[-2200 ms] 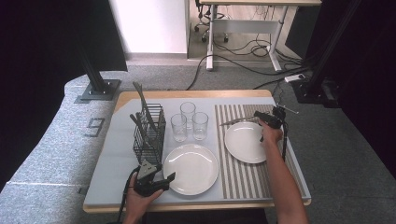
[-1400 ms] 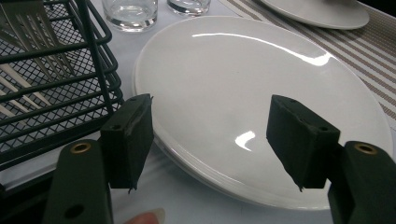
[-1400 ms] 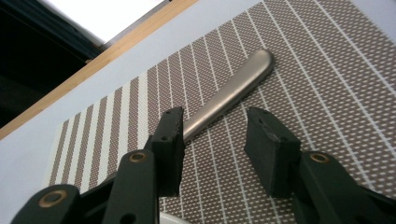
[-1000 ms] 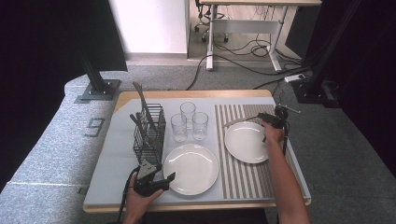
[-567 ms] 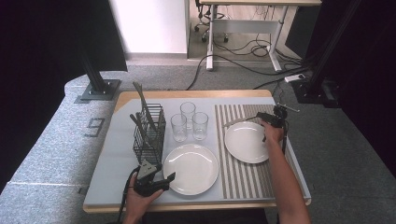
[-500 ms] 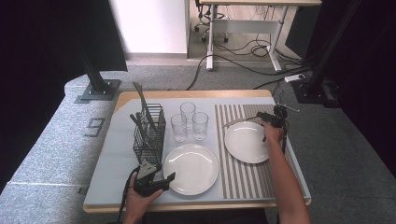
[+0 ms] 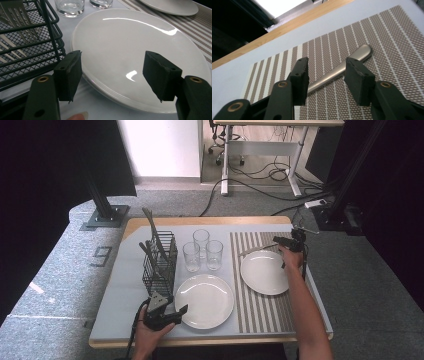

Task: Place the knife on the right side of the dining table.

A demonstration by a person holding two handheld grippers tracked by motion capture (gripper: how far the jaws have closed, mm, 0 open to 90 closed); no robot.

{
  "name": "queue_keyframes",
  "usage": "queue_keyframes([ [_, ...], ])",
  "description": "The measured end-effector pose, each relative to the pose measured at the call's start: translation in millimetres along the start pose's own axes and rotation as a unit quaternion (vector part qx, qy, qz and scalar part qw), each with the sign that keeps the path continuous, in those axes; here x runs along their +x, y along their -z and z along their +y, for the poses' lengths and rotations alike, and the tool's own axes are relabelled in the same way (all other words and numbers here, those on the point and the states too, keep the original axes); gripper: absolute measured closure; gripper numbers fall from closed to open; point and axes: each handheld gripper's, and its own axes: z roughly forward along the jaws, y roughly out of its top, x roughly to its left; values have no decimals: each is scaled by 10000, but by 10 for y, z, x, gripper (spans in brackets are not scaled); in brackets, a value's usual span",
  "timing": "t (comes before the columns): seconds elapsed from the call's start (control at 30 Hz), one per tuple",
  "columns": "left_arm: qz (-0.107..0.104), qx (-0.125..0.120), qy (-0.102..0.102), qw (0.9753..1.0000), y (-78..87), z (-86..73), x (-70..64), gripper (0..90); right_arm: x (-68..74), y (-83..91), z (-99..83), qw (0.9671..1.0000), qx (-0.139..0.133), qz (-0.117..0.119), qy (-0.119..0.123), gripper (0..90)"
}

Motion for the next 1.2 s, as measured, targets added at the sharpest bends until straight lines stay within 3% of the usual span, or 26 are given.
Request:
queue_keyframes([
  [0.73,-8,32,-26,10000,-27,-2,-17,318,19,-168,-6,9998,161,121,34,535],
  [0.87,-3,35,-16,10000,-31,-2,-12,317,25,-196,-8,9998,85,148,48,535],
  [1.2,15,72,-5,10000,-42,-14,3,318,97,-290,36,9996,196,159,99,531],
])
